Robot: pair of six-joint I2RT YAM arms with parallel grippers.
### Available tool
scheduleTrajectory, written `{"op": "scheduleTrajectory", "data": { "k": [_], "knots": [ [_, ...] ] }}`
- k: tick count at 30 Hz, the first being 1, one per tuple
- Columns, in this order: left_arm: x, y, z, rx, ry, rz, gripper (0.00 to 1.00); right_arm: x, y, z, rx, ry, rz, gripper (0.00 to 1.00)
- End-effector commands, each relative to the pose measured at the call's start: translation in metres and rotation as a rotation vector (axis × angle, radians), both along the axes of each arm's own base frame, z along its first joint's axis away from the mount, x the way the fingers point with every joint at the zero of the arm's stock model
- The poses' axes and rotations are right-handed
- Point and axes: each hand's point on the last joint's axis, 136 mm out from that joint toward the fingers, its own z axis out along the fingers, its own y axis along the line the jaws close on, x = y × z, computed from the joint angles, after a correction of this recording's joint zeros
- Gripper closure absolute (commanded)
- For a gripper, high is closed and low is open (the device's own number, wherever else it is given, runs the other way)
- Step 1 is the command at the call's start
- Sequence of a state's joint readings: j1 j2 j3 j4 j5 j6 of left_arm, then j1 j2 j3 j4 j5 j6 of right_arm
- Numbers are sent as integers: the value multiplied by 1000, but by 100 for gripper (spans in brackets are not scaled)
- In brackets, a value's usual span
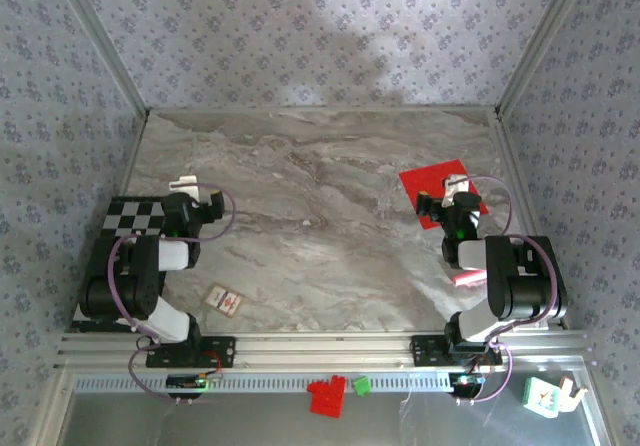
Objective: Fold a paper plane with a square sheet of paper (pick it up from the middle)
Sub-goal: Move the square sheet of paper to the center of the table.
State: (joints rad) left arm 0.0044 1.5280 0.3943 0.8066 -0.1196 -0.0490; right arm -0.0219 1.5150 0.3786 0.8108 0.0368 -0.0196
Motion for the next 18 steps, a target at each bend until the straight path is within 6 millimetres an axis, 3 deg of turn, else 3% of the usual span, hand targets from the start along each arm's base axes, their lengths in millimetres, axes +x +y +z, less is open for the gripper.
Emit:
{"op": "scheduleTrajectory", "data": {
  "k": [1,18],
  "knots": [
    [6,-2,7,2,-18,-16,0,3,-3,1,-5,1,-1,0],
    [6,-2,6,1,-17,-16,0,3,-3,0,-2,4,2,0]
  ]
}}
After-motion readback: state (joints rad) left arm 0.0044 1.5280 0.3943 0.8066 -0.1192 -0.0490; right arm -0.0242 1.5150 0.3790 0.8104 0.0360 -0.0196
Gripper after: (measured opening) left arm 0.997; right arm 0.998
